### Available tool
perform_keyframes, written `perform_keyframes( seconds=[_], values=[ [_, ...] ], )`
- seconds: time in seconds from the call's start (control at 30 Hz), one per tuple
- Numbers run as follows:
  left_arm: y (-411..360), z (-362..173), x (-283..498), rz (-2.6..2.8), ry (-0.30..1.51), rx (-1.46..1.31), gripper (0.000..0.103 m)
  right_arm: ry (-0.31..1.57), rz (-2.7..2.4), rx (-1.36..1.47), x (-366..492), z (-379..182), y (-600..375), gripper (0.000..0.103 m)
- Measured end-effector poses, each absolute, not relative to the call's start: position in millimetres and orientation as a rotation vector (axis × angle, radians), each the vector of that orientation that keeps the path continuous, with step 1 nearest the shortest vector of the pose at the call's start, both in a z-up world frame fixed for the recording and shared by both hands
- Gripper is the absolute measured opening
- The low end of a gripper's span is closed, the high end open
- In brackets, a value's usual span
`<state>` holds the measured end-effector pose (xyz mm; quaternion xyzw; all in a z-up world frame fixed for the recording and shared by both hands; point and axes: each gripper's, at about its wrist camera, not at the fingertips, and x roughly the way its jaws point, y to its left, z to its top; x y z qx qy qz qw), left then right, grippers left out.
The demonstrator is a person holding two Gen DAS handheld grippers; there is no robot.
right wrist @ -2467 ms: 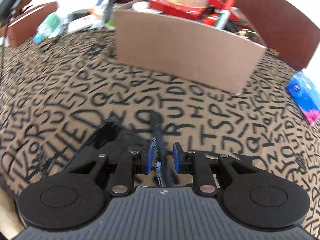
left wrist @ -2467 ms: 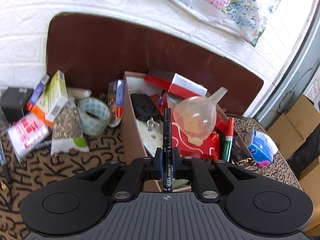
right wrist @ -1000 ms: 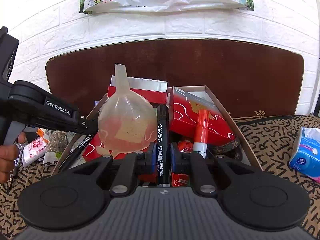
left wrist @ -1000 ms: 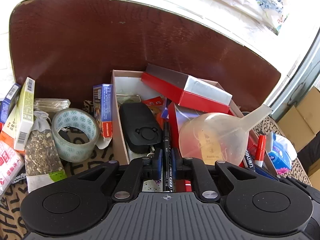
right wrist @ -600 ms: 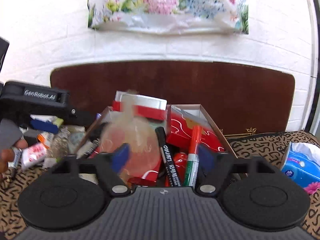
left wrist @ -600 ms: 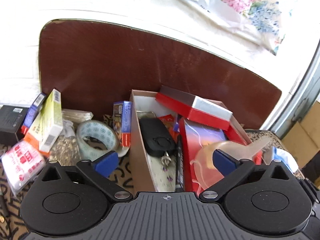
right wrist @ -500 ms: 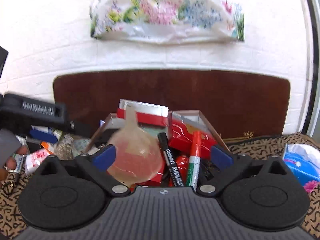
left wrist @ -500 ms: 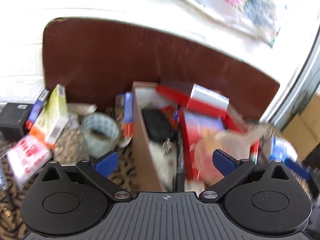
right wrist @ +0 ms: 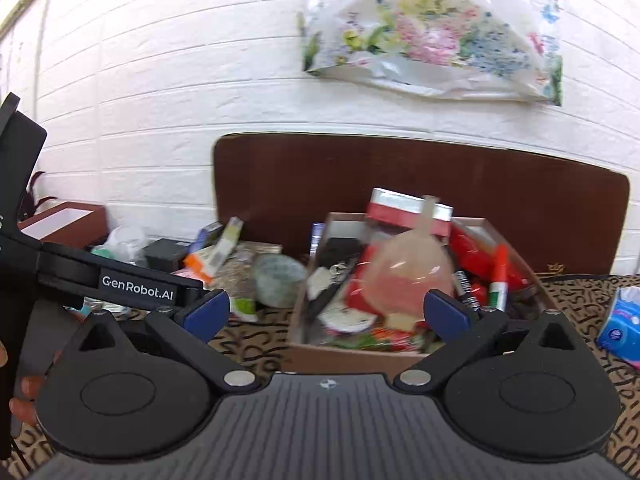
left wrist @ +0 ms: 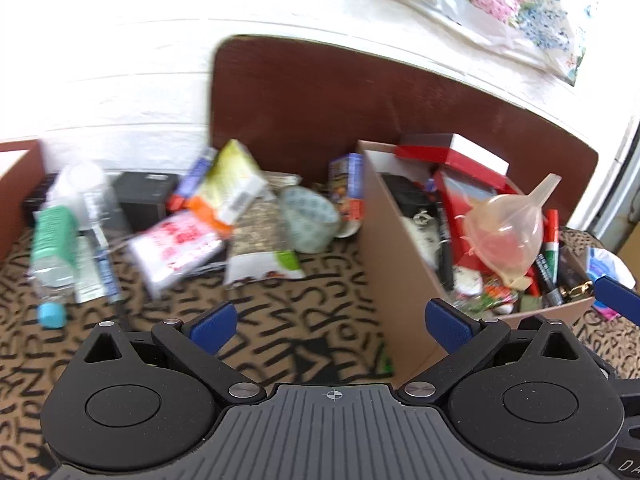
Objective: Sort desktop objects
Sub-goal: 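Move both open tools back over the table items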
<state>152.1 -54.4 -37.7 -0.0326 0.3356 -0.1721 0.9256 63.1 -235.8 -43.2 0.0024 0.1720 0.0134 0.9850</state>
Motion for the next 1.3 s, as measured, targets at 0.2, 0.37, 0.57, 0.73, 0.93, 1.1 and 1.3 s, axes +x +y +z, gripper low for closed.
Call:
perform_keyframes(
  seconds=[0.2,0.37,0.57,0.73,0.93,1.1,1.3],
  values=[
    [-9.9,-40.5,133.1,-0.298,0.681,-0.076,0.103,0.353,0.078,0.0,56.7,-42.3,-199.7,0.103],
    [39.4,-63.4,120.2,-0.24,0.7,-0.096,0.103,0.4,0.141,-0.018,62.0,-57.0,-167.0,0.103],
    [97.7,-100.4,125.4,-0.174,0.777,-0.175,0.103,0.501,0.222,-0.058,85.8,-88.6,-129.8,0.103],
    [128.7,-105.5,145.5,-0.148,0.773,-0.217,0.102,0.556,0.279,-0.091,114.8,-106.7,-103.4,0.103],
    [146.7,-111.7,177.5,-0.16,0.789,-0.231,0.076,0.584,0.34,-0.098,145.4,-117.5,-77.5,0.096],
    [145.3,-123.3,190.3,-0.216,0.829,-0.232,0.038,0.621,0.401,-0.101,169.9,-127.6,-54.1,0.058],
    [145.4,-143.4,208.8,-0.191,0.86,-0.248,0.041,0.626,0.385,-0.114,200.6,-131.3,-39.5,0.039]
  ],
)
